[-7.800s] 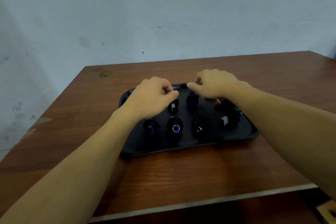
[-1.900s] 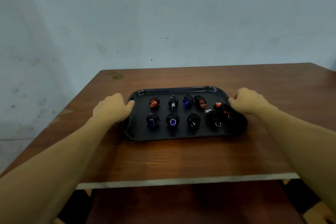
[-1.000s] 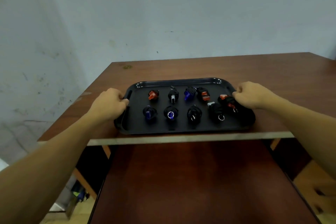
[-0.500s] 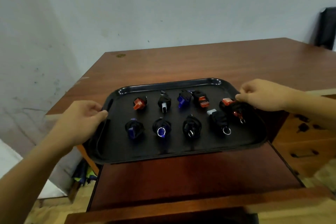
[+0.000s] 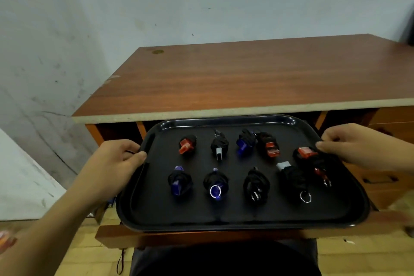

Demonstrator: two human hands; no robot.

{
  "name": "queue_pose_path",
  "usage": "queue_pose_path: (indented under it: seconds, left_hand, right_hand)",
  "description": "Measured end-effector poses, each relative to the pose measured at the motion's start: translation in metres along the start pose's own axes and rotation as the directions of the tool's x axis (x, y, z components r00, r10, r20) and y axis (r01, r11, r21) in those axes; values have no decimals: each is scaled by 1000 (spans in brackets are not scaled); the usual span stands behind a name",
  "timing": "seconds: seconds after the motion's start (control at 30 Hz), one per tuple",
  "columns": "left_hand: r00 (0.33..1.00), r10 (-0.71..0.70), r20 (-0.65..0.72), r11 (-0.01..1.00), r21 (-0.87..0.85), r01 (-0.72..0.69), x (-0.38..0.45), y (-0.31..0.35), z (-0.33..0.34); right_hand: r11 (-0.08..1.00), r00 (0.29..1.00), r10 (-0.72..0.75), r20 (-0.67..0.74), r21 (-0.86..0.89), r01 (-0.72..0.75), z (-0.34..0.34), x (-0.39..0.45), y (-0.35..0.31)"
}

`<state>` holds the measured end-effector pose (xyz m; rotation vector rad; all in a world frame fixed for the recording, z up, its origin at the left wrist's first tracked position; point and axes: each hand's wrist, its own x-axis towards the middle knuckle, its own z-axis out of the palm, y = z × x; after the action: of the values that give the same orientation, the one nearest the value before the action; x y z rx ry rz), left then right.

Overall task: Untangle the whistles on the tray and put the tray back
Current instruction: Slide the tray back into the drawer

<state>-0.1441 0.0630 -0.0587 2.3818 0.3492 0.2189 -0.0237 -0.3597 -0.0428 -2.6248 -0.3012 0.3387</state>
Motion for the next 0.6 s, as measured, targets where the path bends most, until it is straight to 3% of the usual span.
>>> queue_pose_path:
  seconds: [0.6]
  left_hand:
    - [998,-55,29,993,103,52,44,-34,54]
  right_hand:
    - [998,997,62,-39,15,-61,43,50,26]
